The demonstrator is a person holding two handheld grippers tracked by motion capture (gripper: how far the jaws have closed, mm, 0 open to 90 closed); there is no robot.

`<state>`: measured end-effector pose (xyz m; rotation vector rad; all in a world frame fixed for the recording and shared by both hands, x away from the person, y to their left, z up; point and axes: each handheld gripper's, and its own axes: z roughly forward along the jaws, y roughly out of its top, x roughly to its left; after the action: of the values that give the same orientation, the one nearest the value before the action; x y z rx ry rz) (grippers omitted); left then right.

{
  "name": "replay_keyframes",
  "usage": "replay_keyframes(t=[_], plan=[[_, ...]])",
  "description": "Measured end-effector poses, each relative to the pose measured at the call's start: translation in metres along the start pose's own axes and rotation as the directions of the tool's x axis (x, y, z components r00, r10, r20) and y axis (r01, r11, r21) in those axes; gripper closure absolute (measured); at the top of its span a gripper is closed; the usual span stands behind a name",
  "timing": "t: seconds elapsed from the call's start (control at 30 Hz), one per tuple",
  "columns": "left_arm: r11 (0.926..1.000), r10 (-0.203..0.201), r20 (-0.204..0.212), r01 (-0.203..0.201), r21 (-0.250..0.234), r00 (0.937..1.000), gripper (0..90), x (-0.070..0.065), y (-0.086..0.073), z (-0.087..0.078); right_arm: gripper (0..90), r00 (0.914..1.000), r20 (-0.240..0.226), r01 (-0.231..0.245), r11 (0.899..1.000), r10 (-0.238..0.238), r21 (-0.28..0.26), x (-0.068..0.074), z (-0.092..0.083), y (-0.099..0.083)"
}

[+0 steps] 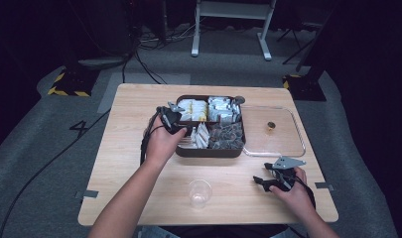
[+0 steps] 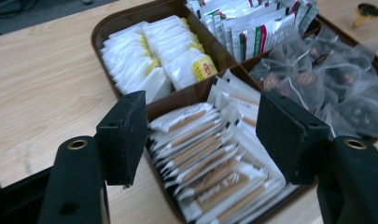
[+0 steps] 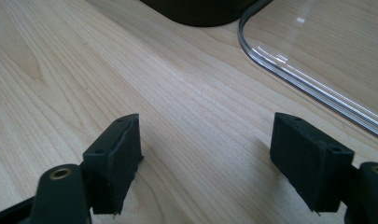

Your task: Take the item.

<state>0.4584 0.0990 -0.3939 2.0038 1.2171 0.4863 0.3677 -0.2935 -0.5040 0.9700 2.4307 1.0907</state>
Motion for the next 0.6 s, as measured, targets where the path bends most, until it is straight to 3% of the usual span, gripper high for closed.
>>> replay_keyframes(t=[0.17, 0.33, 0.43, 0.6], plan=[[0.9997, -0.022, 0.014, 0.022, 0.009, 0.9997, 35.3, 0.002, 0.010, 0.019, 25.8, 1.0000, 0.004, -0.002, 1.000, 0.002, -0.001, 0.000, 0.000, 0.000], [1.0000, -0.009, 0.012, 0.009, 0.004, 0.9999, 36.0, 0.003, 0.020, 0.031, 26.1, 1.0000, 0.005, -0.005, 1.000, 0.005, -0.003, -0.001, 0.001, 0.001], [0.9997, -0.025, 0.041, 0.025, 0.002, 0.9988, 36.5, 0.003, 0.028, 0.040, 26.1, 1.0000, 0.006, -0.005, 1.000, 0.005, -0.002, -0.002, 0.002, 0.002], [0.9998, -0.005, 0.026, 0.004, 0.018, 0.9996, 38.8, 0.004, 0.036, 0.054, 26.4, 0.9999, 0.007, -0.008, 1.000, 0.008, -0.003, -0.003, 0.004, 0.003]])
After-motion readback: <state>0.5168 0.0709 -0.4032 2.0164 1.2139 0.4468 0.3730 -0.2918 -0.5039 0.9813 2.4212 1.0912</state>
